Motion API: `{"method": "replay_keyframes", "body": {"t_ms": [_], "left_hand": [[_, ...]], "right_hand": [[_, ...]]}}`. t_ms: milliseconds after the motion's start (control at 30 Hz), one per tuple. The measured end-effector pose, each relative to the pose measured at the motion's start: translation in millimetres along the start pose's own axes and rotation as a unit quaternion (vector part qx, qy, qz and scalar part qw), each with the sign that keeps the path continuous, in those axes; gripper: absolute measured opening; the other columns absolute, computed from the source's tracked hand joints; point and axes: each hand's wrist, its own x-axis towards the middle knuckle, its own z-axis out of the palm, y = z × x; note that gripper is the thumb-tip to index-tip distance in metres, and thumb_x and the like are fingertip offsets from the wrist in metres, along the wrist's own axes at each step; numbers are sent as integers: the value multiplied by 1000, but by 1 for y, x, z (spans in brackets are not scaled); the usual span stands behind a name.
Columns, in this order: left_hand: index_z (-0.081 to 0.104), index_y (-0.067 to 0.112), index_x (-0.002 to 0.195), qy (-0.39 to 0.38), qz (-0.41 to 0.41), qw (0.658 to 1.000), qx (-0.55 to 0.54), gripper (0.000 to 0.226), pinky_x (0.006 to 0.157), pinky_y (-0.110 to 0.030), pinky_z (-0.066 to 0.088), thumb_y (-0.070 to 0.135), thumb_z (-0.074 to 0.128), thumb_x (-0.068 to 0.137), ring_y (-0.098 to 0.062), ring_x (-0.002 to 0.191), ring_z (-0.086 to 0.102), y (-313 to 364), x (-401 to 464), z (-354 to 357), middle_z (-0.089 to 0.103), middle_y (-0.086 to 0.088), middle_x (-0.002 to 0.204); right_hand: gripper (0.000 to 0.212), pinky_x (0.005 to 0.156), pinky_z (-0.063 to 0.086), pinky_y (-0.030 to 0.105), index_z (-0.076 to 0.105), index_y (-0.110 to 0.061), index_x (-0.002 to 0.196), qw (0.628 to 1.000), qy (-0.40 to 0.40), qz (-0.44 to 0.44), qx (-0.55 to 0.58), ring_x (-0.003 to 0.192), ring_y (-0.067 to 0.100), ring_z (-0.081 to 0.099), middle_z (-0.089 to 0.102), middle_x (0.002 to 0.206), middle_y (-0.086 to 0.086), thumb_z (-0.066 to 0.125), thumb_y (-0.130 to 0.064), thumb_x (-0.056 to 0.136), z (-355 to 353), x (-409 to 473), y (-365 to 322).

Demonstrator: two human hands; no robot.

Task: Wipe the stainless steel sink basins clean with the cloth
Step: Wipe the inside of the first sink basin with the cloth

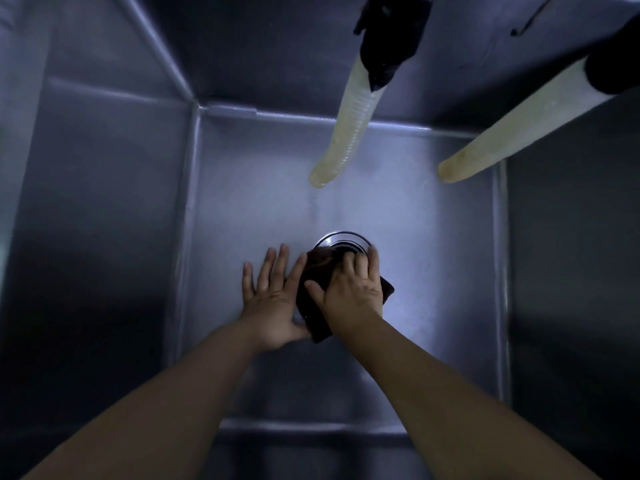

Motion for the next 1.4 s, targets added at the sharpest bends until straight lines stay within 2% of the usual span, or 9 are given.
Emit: {"method": "replay_keyframes", "body": {"t_ms": [167, 333, 533, 600, 700, 867, 967, 1133, 1400], "left_hand": [[-39, 36, 130, 30, -3, 1000, -2, 124, 97, -38, -37, 65, 63, 66, -9, 123, -49, -1, -1, 5, -48, 8, 139], [-28, 37, 141, 40, 3, 999, -9, 129, 99, -37, -35, 62, 70, 60, -8, 128, -43, -1, -3, 4, -42, 11, 141], [-18, 34, 147, 8, 3, 1000, 28, 128, 111, -43, -19, 42, 75, 60, -17, 141, -29, -2, -11, -10, -33, 1, 153], [-11, 30, 149, 11, 4, 999, 42, 118, 115, -42, -10, 40, 73, 67, -18, 144, -19, -2, -16, -20, -25, 0, 156], [1, 23, 151, 53, -29, 997, 55, 103, 117, -39, 2, 41, 68, 75, -22, 146, -5, 1, -25, -38, -9, -3, 159], [13, 21, 150, 127, -90, 987, 49, 87, 116, -35, 8, 41, 63, 82, -21, 146, 3, -4, -45, -74, 6, -1, 159], [16, 19, 150, 134, -126, 983, 14, 84, 115, -35, 11, 38, 64, 83, -20, 145, 6, -12, -60, -83, 9, 1, 159], [22, 19, 148, 159, -159, 974, -2, 81, 113, -43, 20, 35, 67, 83, -21, 144, 8, -25, -72, -83, 14, 0, 158], [31, 13, 144, 173, -159, 972, -2, 72, 111, -41, 23, 23, 66, 82, -24, 141, 18, -36, -71, -71, 24, -5, 154]], "right_hand": [[74, 113, 17, 46, 63, 6, 110, 994, 95, -6, 60, 100, 31, 44, 57, 102, 17, 30, -54, 82, 18, -14, 1], [65, 112, 21, 50, 43, 1, 132, 965, 208, -135, 84, 122, 36, 40, 55, 128, 24, 43, -47, 88, 48, -37, 19], [61, 117, 15, 46, 28, -17, 147, 932, 178, -317, -10, 143, 31, 22, 28, 153, 15, 40, -44, 93, 71, -63, 81], [65, 117, 13, 45, 24, -17, 149, 940, 159, -302, -20, 144, 29, 18, 24, 154, 14, 39, -47, 93, 76, -69, 105], [67, 117, 11, 46, 21, -13, 149, 970, 138, -199, 8, 144, 33, 15, 21, 155, 17, 30, -52, 96, 73, -73, 128], [70, 114, 9, 50, 29, -8, 146, 987, 137, -27, 73, 140, 39, 17, 26, 151, 25, 34, -49, 90, 40, -34, 127], [72, 113, 10, 55, 30, -7, 147, 987, 132, 14, 86, 140, 45, 19, 25, 150, 29, 29, -48, 88, 10, 14, 110], [78, 114, -5, 57, 18, -16, 151, 989, 136, -18, 48, 144, 40, 5, 11, 156, 23, 31, -46, 80, -35, 80, 46], [81, 114, 9, 59, 26, -21, 150, 954, 168, -249, 20, 143, 42, 11, 18, 155, 21, 45, -57, 80, -6, 40, -58]]}}
